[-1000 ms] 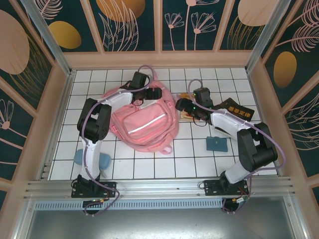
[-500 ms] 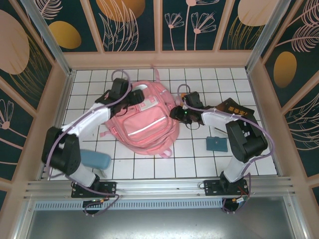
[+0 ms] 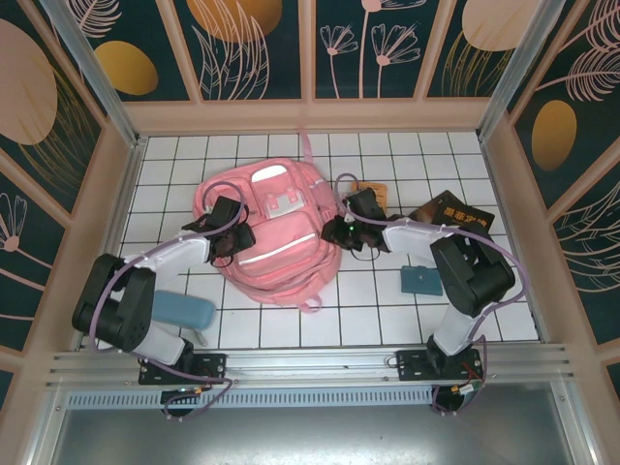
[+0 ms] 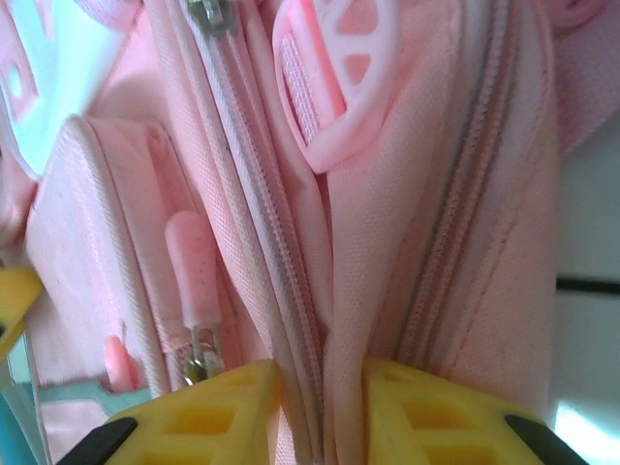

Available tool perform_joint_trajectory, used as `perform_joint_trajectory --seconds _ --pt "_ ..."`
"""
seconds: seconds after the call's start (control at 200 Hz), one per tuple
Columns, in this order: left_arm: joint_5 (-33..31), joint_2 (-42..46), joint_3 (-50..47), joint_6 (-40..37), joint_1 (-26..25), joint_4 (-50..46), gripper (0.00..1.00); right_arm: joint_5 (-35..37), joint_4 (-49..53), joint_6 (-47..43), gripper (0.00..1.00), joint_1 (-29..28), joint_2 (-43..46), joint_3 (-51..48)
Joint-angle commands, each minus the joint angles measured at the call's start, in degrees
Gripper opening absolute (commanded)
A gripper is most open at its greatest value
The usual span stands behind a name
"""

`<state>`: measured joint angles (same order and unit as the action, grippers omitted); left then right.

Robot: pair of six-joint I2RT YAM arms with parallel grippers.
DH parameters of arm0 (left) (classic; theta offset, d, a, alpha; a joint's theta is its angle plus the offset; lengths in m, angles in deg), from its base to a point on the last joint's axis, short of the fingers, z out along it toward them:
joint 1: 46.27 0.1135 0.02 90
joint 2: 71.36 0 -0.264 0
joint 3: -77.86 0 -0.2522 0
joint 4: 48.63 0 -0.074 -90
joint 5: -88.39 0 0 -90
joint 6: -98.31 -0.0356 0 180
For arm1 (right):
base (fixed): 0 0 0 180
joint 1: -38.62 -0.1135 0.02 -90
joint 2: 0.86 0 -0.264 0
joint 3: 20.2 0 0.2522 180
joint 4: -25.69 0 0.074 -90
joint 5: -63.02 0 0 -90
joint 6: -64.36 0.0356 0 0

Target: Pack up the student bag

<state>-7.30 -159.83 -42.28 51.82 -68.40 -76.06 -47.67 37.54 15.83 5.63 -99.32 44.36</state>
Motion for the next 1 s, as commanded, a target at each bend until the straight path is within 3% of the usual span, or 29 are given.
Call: perform_joint_trajectory --seconds 0.0,0.135,0.255,0.335,0.45,0.606,0.676,0.896,0.996 --pt "0.9 -5.0 3.7 -2.1 1.4 3.6 0.50 -4.7 -3.1 3.6 0.28 -3.5 2.1 -3.4" --pt "-0.6 -8.9 8.3 -5.0 5.2 2.5 0.52 -7.1 -7.5 3.7 0.33 -4.3 2.6 -4.4" --pt "-2.1 -8.5 12.2 -7.6 6.2 0.0 0.62 -1.9 -2.5 1.1 0.37 -3.7 6.0 -1.8" --pt "-2.1 -6.5 13.5 -9.5 6.1 -2.2 0.75 4.8 2.3 -0.2 0.49 -3.0 9.0 -0.5" --pt "-2.4 -2.1 14.0 -12.3 5.0 -6.4 0.82 13.4 7.2 -1.2 0.69 -0.4 13.3 -0.7" --pt "-6.1 2.3 15.9 -14.1 -2.0 -12.3 0.85 15.1 7.4 -3.6 0.86 5.3 17.9 -3.2" --pt "-6.6 2.4 17.1 -13.6 -5.6 -14.1 0.85 14.5 6.6 -4.3 0.98 7.8 19.4 -4.5" --pt "-14.5 -3.9 24.2 -12.1 -19.0 -20.7 0.83 14.5 4.7 -5.5 0.99 11.2 22.2 -7.6" --pt "-18.6 -9.2 29.1 -11.5 -24.3 -25.3 0.77 14.6 5.0 -5.2 0.99 11.9 22.2 -8.0"
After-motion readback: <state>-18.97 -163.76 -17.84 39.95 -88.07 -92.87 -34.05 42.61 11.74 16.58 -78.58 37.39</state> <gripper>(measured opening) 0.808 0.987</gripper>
